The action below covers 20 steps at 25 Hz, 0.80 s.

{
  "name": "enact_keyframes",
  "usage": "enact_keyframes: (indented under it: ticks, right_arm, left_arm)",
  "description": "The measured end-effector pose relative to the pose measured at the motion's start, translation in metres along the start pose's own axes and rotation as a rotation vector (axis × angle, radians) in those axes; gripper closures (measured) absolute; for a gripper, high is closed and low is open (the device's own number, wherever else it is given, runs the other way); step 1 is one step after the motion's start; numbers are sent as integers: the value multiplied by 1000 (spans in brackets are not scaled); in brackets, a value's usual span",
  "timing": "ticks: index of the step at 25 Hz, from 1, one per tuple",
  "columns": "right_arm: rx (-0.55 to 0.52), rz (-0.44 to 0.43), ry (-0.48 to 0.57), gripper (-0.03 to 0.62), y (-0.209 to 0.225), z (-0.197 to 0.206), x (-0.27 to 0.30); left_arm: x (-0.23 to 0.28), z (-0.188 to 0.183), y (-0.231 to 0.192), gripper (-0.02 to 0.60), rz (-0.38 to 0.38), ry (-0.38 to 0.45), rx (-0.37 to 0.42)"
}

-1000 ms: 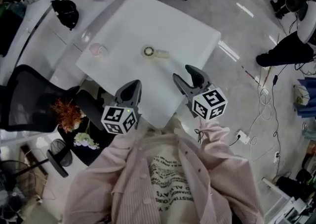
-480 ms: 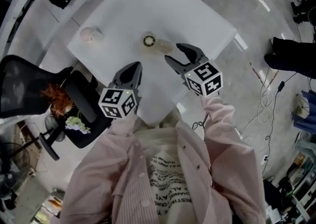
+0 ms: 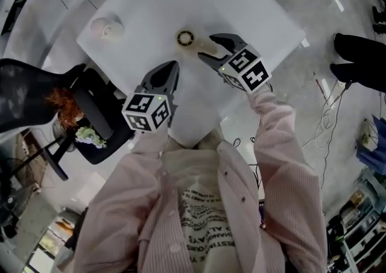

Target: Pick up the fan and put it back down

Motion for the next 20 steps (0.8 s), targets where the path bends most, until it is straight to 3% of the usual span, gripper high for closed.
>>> enact_keyframes:
  ticks: [12,20]
  right_arm:
    - [-83,-76,-284,372,20,23,52]
    - [-60,-79,-373,373,26,29,68]
  left_arm:
    - [19,10,-21,580,-10,-67,-29]
    - [29,14,-30,580,25,-103,-36]
Point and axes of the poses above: the fingertips, and each gripper's own axes: x forward along the fingers, y to its right, z out of its underside, the point moved 4 cm from there along -x, backward along the fingers, and after that the axes turned 15 degrees about -z, right-handed, at the moved point
